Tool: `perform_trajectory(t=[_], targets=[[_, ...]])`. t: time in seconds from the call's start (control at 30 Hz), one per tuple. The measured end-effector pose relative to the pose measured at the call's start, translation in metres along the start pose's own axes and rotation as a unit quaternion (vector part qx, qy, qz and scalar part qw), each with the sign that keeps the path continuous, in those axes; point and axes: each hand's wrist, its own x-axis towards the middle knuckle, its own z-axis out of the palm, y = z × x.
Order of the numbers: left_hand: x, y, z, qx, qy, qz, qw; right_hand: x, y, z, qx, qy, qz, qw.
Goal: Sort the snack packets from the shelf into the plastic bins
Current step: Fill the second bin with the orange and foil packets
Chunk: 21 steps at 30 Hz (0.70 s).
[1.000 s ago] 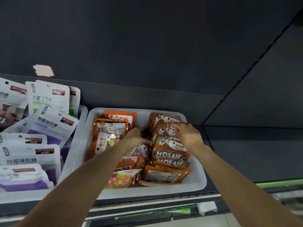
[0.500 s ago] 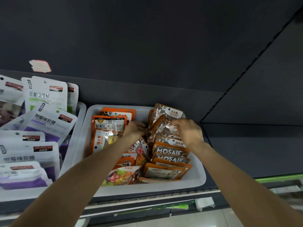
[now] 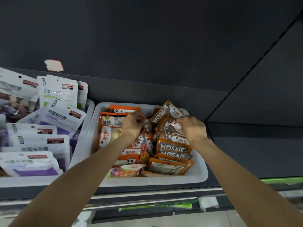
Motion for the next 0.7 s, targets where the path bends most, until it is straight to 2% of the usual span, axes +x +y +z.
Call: perform_trajectory(t=[0.07,0.17,0.3,0.37,0.5,0.7], targets=[[-0.003,0.004,-0.008,0.008,0.016,0.007,1.000,0.004,-0.001,0.001,0.005,-0.017,0.003,1.000],[-0.002,0.011,-0.026,-0.010,0.081,0.025,0.996,0.011,-0.005,0.005,-0.018,-0.037,0.000,0.999],[-0.008,0.018,-0.042,-0.008,0.072,0.062,0.995,0.012,-0.009,0.018,-0.020,-0.046,-0.030,0.998],[-0.009,0.020,-0.049,-0.010,0.093,0.062,0.994,0.015,-0.009,0.020,-0.016,-0.041,-0.027,0.999],[-0.009,0.019,-0.060,-0.045,0.152,0.027,0.987,0.023,-0.002,0.019,0.083,-0.087,-0.025,0.992],[-0.016,0.044,-0.055,-0.049,0.185,0.041,0.981,0.033,0.012,0.021,0.183,-0.128,-0.045,0.974]])
